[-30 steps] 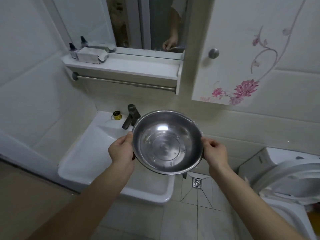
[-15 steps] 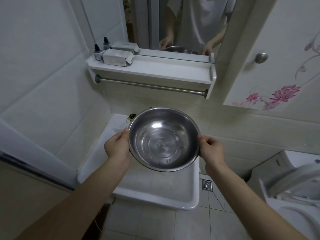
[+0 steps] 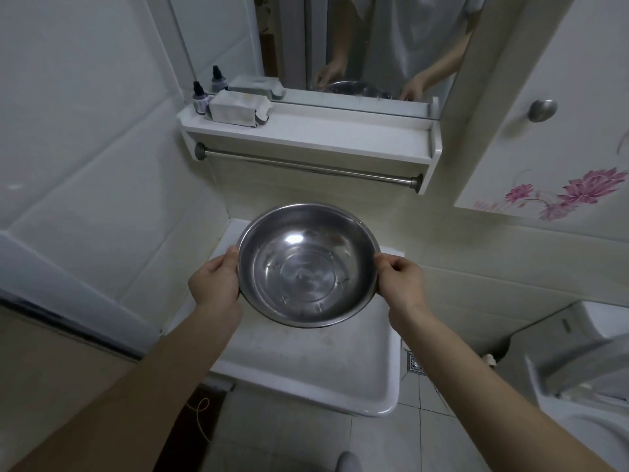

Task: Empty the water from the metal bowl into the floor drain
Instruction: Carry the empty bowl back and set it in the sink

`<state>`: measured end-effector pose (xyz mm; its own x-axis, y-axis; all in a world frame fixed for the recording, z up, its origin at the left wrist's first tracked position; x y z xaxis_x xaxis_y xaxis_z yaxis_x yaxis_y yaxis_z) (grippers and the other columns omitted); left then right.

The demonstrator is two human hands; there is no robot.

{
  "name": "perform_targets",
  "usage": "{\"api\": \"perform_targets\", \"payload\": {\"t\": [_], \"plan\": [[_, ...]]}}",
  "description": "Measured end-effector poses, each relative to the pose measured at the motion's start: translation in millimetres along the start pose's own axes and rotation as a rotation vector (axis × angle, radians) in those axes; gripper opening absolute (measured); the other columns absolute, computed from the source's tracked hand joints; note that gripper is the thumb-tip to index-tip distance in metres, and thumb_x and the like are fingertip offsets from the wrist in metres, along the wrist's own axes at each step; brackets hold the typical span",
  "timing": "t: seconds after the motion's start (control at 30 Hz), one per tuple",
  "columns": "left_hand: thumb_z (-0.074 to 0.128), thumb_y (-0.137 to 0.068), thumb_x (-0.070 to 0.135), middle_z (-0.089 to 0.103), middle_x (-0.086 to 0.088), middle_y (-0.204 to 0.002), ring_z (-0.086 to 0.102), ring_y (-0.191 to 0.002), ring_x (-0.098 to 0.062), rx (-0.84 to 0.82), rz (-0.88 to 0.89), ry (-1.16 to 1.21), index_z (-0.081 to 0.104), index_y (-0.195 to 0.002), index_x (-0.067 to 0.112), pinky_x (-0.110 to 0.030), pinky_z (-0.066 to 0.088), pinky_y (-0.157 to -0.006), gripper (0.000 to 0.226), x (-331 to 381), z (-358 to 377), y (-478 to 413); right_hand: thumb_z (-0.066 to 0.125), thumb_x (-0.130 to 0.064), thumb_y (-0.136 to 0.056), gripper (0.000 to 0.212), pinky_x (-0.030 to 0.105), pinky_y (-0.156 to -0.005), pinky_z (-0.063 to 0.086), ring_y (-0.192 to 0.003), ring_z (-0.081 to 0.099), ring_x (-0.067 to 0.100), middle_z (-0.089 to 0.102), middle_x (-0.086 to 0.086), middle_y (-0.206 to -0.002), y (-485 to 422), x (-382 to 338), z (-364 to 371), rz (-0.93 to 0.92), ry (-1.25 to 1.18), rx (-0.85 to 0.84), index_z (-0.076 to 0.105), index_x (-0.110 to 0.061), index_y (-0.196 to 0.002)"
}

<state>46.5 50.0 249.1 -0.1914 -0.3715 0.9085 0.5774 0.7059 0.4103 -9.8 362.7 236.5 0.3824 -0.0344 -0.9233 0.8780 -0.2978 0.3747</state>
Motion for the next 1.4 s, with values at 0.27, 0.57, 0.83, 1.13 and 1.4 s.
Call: {"api": "perform_targets", "payload": {"t": [0.27,0.57,0.83,1.13,1.4], "plan": [[0.077,-0.087,0.021,0.072,-0.005,-0.076,0.068,-0.073,-0.021,0.048,0.026,0.012,0.074,-0.079,0.010,-0.036,0.061,-0.080,0.014,1.6,1.9,2.3,0.064,-0.026,-0.093,0.021,0.029,-0.066,0.054,-0.065,0.058,0.016,0.065,-0.006,-0.064,-19.6,-8.2,8.3,-0.021,0.005,-0.051,0.071,-0.018,-0.074],[0.074,-0.089,0.020,0.072,-0.006,-0.079,0.067,-0.069,-0.018,0.003,0.035,0.039,0.074,-0.094,0.004,-0.031,0.058,-0.074,0.017,11.3,0.7,-14.1,0.065,-0.025,-0.094,0.017,0.038,-0.081,0.058,-0.077,0.064,0.020,0.072,0.000,-0.080,-14.8,-14.8,22.5,-0.021,-0.021,-0.024,0.076,-0.012,-0.090],[0.074,-0.089,0.021,0.066,-0.001,-0.063,0.059,-0.055,-0.012,-0.108,0.020,0.013,0.072,-0.073,0.011,-0.026,0.054,-0.060,0.019,26.9,-8.2,-60.0,0.063,-0.024,-0.095,0.022,0.034,-0.069,0.053,-0.070,0.056,0.019,0.065,0.002,-0.072,8.2,-6.8,55.4,-0.014,-0.026,0.109,0.071,-0.011,-0.078],[0.073,-0.089,0.015,0.066,0.005,-0.055,0.057,-0.056,-0.012,-0.238,0.024,0.004,0.071,-0.070,0.012,-0.025,0.051,-0.059,0.019,48.7,-25.8,-108.8,0.060,-0.021,-0.094,0.028,0.032,-0.062,0.042,-0.062,0.038,0.020,0.045,0.005,-0.061,44.2,2.1,100.3,-0.040,-0.017,0.212,0.060,-0.008,-0.069],[0.074,-0.087,0.016,0.073,0.001,-0.067,0.064,-0.061,-0.011,-0.274,-0.029,-0.066,0.077,-0.092,0.007,-0.027,0.057,-0.065,0.011,22.1,-37.7,-128.9,0.057,-0.017,-0.094,0.031,0.034,-0.064,0.040,-0.065,0.037,0.021,0.043,0.007,-0.063,65.7,21.4,103.8,-0.023,-0.001,0.269,0.055,-0.004,-0.065]]}}
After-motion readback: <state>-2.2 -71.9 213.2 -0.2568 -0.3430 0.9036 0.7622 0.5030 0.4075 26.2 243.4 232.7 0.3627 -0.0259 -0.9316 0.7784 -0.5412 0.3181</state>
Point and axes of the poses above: each hand's wrist, its own y-axis away from the middle knuckle, its own z-axis out of the palm, x = y × z, the point moved 6 cm from there along -y, towards the middle knuckle
